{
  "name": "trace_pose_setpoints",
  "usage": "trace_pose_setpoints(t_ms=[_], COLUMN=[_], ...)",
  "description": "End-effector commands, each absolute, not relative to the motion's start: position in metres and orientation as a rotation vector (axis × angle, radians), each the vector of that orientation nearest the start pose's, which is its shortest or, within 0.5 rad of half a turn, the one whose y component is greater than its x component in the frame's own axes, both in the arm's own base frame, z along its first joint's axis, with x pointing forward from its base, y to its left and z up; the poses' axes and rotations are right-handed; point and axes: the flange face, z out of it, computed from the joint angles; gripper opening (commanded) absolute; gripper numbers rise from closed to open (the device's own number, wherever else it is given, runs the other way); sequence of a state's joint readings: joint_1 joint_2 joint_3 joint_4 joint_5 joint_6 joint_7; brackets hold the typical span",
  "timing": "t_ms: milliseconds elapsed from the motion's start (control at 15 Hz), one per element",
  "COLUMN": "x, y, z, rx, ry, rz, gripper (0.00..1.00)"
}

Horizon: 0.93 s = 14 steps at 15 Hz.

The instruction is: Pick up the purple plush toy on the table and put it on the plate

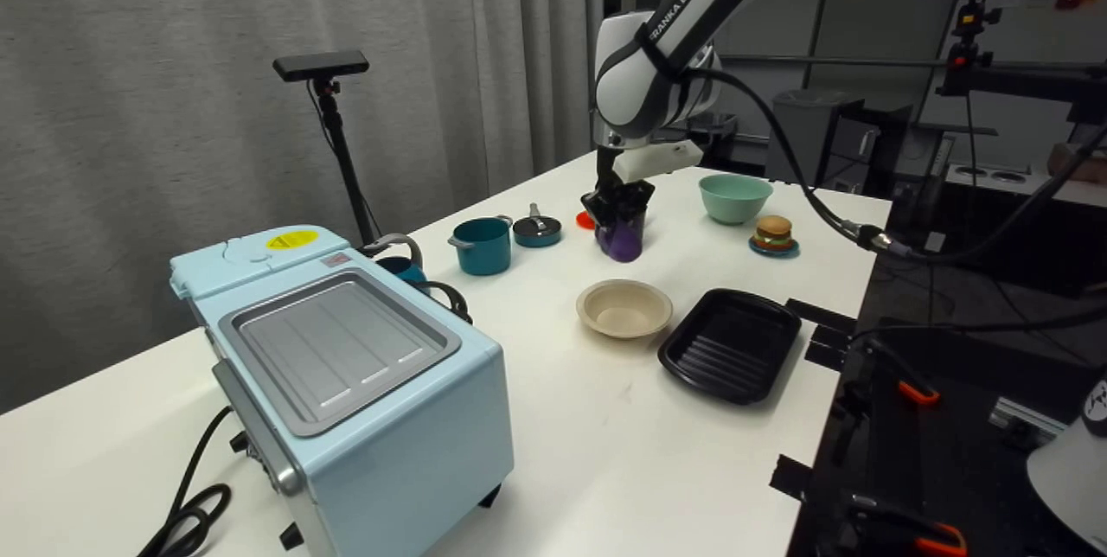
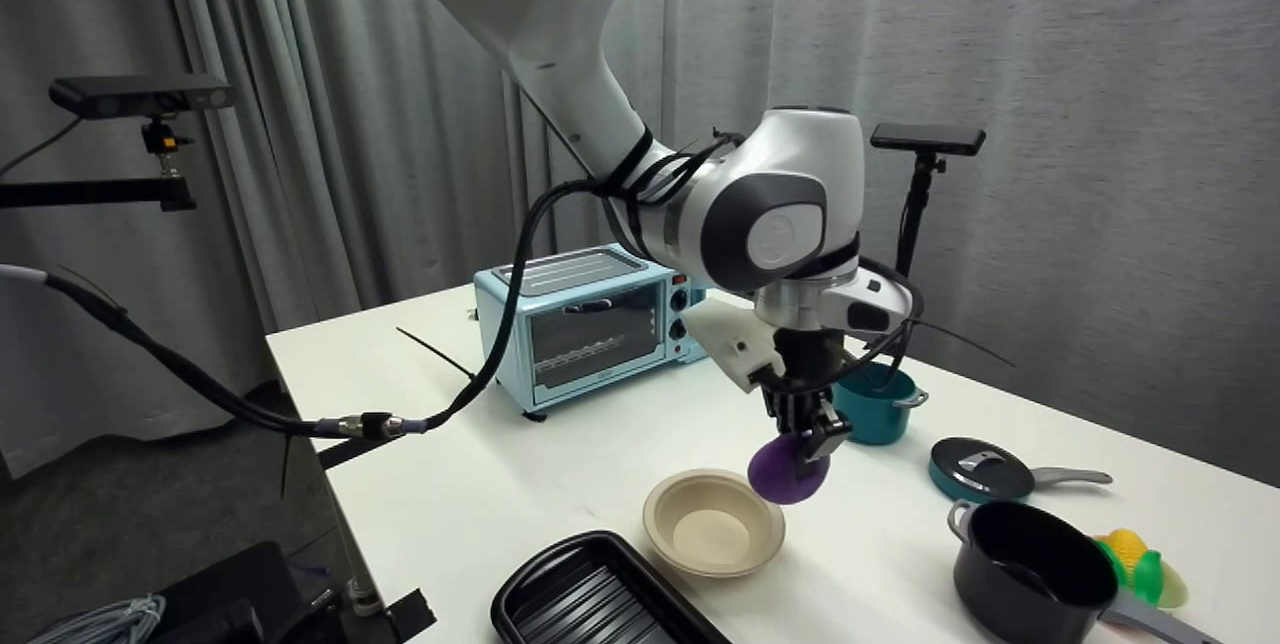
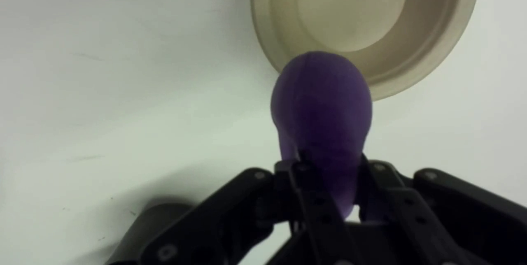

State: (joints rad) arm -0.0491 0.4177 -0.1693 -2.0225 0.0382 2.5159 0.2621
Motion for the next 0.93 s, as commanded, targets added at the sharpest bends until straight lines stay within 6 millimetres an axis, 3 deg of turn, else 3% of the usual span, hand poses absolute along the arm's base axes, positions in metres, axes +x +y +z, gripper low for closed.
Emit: trace_pose_setpoints(t_ms=[0,467,867], x=[0.586,0.574,0.571], y=[-0.11,-0.085,-0.075], z=[0.241,0.21,0.184], rx=[-3.121,-3.147,-3.152], ry=[0.671,0.55,0.518], rz=[-0.068,0.026,0.101], gripper=[0.05,0.05,0.05])
